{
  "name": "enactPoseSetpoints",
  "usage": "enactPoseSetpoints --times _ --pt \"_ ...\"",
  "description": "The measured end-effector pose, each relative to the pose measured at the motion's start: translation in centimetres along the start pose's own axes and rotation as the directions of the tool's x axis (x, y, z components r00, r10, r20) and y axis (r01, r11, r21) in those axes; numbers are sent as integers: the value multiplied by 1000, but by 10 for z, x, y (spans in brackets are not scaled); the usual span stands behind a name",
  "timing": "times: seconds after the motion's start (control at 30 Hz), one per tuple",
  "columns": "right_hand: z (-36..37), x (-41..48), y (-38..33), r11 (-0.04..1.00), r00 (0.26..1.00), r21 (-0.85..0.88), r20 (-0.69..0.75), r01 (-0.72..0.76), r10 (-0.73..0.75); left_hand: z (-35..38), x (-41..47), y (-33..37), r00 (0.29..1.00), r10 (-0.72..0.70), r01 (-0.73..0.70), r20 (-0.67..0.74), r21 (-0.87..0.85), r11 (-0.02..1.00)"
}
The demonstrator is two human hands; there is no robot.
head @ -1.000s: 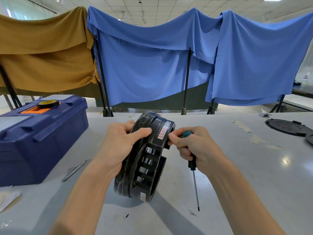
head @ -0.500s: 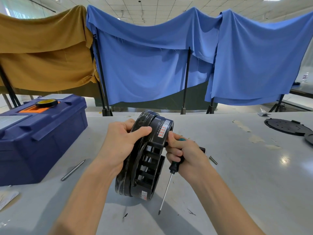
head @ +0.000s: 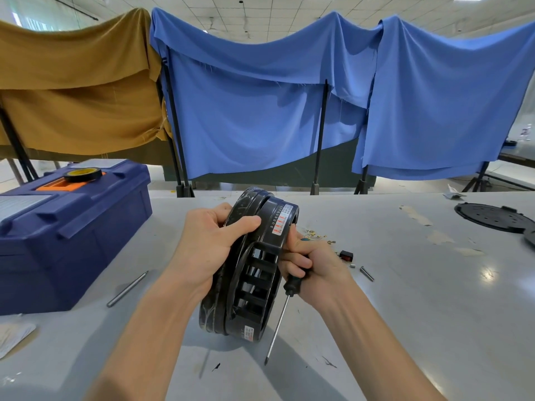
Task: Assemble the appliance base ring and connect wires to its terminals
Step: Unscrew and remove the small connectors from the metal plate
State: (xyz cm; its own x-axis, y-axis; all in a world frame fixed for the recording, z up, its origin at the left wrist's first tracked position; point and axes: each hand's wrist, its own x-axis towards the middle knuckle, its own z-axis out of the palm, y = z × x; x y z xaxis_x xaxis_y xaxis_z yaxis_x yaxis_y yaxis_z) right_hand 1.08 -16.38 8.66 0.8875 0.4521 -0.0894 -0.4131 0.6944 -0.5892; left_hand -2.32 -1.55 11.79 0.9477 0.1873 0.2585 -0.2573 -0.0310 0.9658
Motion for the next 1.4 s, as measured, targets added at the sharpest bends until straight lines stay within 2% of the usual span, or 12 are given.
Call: enactPoseSetpoints --times 0.07,0.13,0.2,0.3,0.4,0.7,0.8,0.9,1.03,1.13,1.27,1.4 --pt "2 -3 2 983 986 -134 -89 129 -142 1 1 0 1000 3 -3 -6 4 1000" --pt "3 -8 5 923 919 -262 -202 282 -338 3 1 0 1000 10 -10 -9 6 1000" --pt "6 -15 8 859 846 -353 -255 370 -469 5 2 -1 1000 17 -17 -7 1 1000" --pt "12 -24 11 788 783 -459 -266 410 -563 6 1 -2 1000 24 -24 4 8 1000" --pt "13 -31 10 775 780 -475 -251 416 -573 8 2 -4 999 40 -40 -3 39 998" --pt "7 -40 1 828 885 -459 -164 323 -436 12 3 1 997 68 -63 -44 107 992" --pt "3 -36 -1 859 905 -413 -161 301 -395 14 4 4 989 135 -121 -53 212 970" --pt "-4 -32 1 920 940 -310 -163 239 -299 15 4 4 973 227 -198 -30 386 901" --pt "-15 -26 6 983 977 -171 -188 66 -99 18 6 -5 956 289 -254 41 606 754" --pt "-26 -22 11 997 977 -56 -211 -46 33 22 6 -17 952 290 -272 94 695 666" --pt "-41 -20 13 991 955 26 -264 -131 133 30 6 -31 950 253 -301 181 735 608" --pt "-59 -18 13 969 923 121 -300 -214 241 37 4 -48 956 140 -291 258 768 571"
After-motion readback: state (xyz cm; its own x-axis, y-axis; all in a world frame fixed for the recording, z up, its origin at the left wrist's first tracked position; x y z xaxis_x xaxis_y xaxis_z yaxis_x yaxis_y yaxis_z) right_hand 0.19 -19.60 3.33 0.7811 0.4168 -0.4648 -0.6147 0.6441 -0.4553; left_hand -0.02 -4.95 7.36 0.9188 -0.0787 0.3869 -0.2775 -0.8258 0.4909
